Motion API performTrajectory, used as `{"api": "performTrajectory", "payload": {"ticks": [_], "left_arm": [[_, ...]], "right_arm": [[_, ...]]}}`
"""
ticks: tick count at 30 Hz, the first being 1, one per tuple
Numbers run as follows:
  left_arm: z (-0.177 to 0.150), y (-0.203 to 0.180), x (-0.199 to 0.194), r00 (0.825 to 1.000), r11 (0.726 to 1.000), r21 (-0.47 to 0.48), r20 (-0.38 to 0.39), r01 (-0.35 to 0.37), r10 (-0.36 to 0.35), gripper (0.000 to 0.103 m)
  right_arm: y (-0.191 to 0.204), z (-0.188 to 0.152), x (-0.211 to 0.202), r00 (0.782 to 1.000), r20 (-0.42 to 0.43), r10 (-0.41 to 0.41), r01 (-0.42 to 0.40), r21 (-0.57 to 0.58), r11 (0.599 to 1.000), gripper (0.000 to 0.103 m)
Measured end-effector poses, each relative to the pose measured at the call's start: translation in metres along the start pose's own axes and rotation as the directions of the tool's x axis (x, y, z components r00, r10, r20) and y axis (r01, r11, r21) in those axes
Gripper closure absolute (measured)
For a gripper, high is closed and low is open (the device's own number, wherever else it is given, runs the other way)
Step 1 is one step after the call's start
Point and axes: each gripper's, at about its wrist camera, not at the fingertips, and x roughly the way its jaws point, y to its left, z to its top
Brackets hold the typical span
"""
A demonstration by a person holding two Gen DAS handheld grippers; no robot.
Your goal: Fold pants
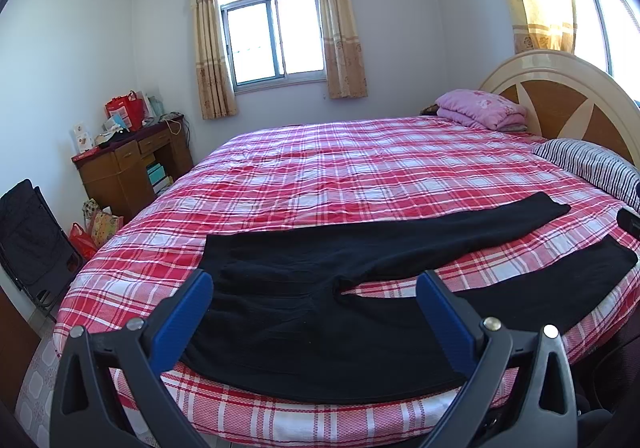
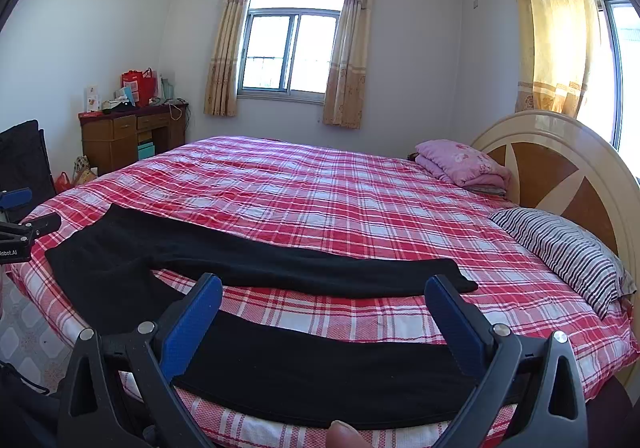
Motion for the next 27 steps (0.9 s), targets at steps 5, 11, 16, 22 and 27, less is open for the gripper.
{"api": "performTrajectory", "payload": {"ticks": [5, 11, 16, 22, 27], "left_arm": [[0.0004, 0.0029, 0.0003, 1.000, 1.000, -0.002, -0.002, 0.001, -0.001, 0.000], [0.0004, 0.0036, 0.0006, 1.000, 1.000, -0.001, -0.003, 0.003, -0.003, 0.000], [0.0006, 0.0044, 0.0009, 1.000, 1.000, -0.003, -0.003, 0.002, -0.002, 0.000], [0.0009, 0.0076, 0.0024, 1.000, 1.000, -0.006, -0.002, 0.000, 0.000, 0.000], [0.0012, 0.0081, 0.0023, 1.000, 1.000, -0.005, -0.003, 0.001, -0.001, 0.000]], "right_arm": [[0.0001, 0.0013, -0.0002, 1.000, -0.001, 0.000, 0.000, 0.000, 1.000, 0.001], [0.0014, 0.0011, 0.0008, 1.000, -0.004, -0.002, 0.002, -0.002, 1.000, 0.001], [0.0016, 0.0007, 0.0013, 1.000, -0.005, -0.004, 0.004, -0.003, 1.000, 0.001], [0.0014, 0.0006, 0.0025, 1.000, -0.007, -0.005, 0.005, -0.004, 1.000, 0.001], [0.0014, 0.0005, 0.0025, 1.000, -0.008, -0.004, 0.004, -0.006, 1.000, 0.001]]}}
